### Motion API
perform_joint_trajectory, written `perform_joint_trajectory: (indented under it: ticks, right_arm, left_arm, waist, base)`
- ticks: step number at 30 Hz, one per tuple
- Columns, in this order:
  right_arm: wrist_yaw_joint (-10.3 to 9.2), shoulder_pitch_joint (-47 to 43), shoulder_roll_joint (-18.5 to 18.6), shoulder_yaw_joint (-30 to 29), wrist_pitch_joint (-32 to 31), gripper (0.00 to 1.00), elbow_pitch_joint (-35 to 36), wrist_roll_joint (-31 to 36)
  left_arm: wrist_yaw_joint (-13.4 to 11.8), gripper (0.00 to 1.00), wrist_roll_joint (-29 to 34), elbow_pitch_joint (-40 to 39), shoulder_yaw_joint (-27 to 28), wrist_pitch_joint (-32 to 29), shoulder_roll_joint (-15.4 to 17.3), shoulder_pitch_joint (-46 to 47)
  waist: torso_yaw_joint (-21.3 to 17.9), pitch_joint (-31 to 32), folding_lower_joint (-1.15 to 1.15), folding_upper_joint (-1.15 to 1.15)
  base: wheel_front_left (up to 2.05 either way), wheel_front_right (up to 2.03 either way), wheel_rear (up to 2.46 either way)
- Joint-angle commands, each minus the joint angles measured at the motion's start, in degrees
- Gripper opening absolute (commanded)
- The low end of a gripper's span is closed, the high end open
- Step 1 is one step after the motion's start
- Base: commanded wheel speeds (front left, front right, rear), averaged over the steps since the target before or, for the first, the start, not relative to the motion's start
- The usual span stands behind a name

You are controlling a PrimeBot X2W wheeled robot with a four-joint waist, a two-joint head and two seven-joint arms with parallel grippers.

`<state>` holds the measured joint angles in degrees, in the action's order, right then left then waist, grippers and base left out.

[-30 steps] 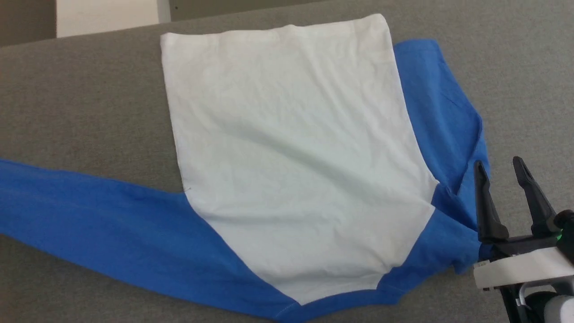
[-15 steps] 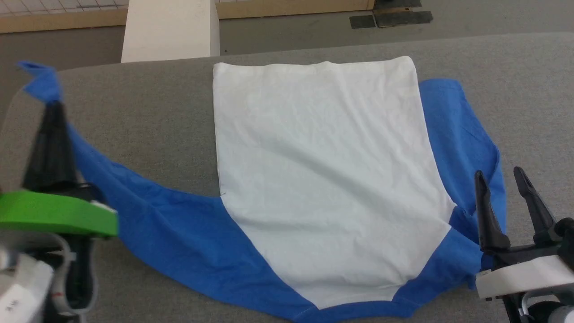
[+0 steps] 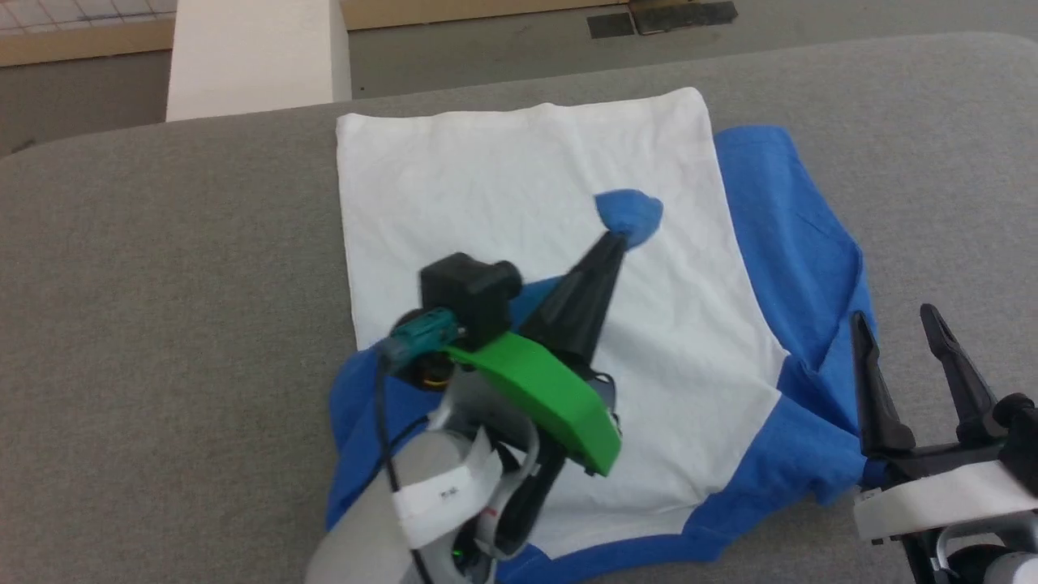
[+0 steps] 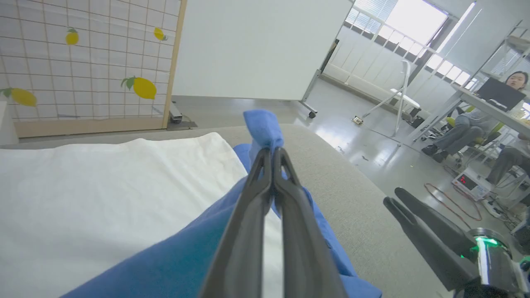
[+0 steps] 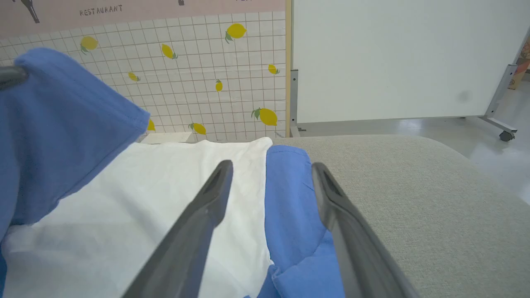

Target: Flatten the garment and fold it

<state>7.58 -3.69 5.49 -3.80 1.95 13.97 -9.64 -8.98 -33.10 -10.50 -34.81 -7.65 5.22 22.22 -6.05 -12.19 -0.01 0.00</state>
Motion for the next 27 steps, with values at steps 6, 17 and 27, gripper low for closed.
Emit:
perform_joint_trajectory:
  ticks: [6, 17, 27]
  right_arm:
    - [-0.09, 0.9, -0.6, 0.8, 0.6, 1.0, -1.3, -0.7]
    - [-0.09, 1.6, -1.2, 1.8, 2.1, 1.0, -3.1, -1.2]
    - [-0.09, 2.2, -1.5, 1.5, 3.1, 1.0, -4.3, -1.3]
  left_arm:
    - [3.4, 0.0, -1.1, 12.7, -8.4, 2.0, -2.1, 5.2]
    - [3.3, 0.0, -4.4, 28.2, -23.7, 2.5, -2.3, 12.2]
    - [5.4, 1.0, -9.0, 39.2, -33.6, -6.2, -2.3, 15.4]
  waist:
    - [-4.4, -1.5, 0.01, 0.0]
    - [-9.1, -3.3, 0.01, 0.0]
    - [-9.4, -4.9, 0.01, 0.0]
  base:
    - [0.0, 0.0, 0.0]
    - [0.0, 0.0, 0.0]
    - [0.0, 0.0, 0.0]
